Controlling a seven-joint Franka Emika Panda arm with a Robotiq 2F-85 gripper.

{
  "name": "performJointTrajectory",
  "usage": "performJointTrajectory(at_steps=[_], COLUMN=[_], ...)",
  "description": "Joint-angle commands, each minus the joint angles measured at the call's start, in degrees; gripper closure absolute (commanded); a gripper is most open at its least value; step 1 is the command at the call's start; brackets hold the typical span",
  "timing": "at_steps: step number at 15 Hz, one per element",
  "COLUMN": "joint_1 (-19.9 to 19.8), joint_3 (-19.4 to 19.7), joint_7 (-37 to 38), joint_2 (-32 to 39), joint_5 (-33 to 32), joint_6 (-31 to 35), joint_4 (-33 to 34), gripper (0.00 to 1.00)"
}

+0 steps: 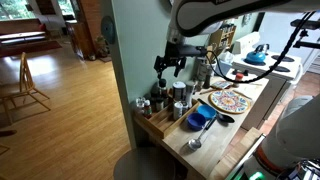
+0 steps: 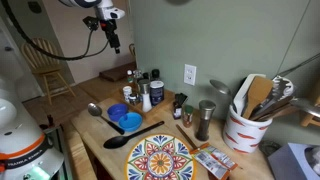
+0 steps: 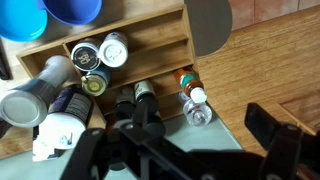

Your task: Move the brown bottle with a white lid off of the tray

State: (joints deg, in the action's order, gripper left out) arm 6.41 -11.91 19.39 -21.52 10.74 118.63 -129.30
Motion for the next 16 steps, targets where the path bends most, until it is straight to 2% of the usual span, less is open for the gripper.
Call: performJointTrajectory(at_steps=[1, 13, 16], joint_1=[0.3, 0.3, 1.1], joint_3=[0.2, 0.2, 0.2], joint_7=[0.1, 0.1, 0.1], joint_2=[0.0, 0.1, 2.1], joint_5=[-0.1, -0.1, 1.9], joint_6=[-0.2, -0.2, -0.6], joint_4=[0.1, 0.1, 1.1], gripper=[0.0, 0.0, 0.0])
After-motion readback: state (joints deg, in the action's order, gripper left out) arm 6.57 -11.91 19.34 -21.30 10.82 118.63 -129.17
